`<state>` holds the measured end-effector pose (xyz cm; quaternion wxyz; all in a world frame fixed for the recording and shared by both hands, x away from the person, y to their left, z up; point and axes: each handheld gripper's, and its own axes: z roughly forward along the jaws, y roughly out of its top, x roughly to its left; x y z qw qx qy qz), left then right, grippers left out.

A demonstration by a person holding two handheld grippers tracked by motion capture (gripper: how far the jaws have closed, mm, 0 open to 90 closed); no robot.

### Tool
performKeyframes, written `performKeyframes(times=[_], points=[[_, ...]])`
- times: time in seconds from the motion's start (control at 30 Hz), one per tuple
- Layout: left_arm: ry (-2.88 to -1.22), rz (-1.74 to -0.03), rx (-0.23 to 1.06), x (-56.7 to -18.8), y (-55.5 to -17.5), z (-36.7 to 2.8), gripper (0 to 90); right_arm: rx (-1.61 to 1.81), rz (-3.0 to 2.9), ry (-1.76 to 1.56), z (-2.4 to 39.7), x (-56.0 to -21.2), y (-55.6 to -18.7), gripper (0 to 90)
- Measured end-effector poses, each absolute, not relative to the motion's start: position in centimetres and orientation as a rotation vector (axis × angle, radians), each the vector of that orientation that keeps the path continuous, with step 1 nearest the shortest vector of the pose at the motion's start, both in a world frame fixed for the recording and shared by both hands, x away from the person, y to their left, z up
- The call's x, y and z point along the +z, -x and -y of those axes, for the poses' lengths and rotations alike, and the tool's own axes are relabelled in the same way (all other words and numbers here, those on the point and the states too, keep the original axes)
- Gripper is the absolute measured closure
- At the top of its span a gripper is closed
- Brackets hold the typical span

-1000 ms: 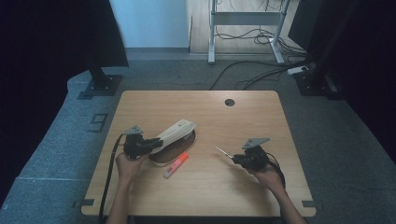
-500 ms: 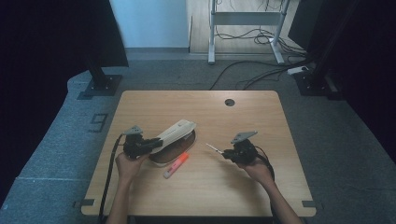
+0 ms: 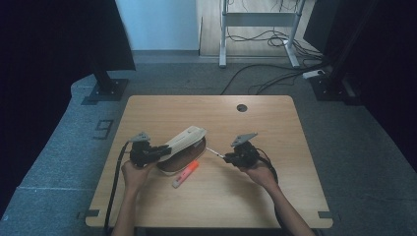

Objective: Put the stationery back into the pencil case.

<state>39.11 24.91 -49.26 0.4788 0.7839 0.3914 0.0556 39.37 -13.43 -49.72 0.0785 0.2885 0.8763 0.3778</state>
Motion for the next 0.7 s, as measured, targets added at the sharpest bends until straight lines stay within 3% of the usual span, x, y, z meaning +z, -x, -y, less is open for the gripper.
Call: performKeyframes(times=[0.7], points=[[-1.913,-0.951,0.142,-49.1,-39.1,-24.9,76.5,1.11,-2.692,-0.781,8.6,-50.1,-41.2,77.9]])
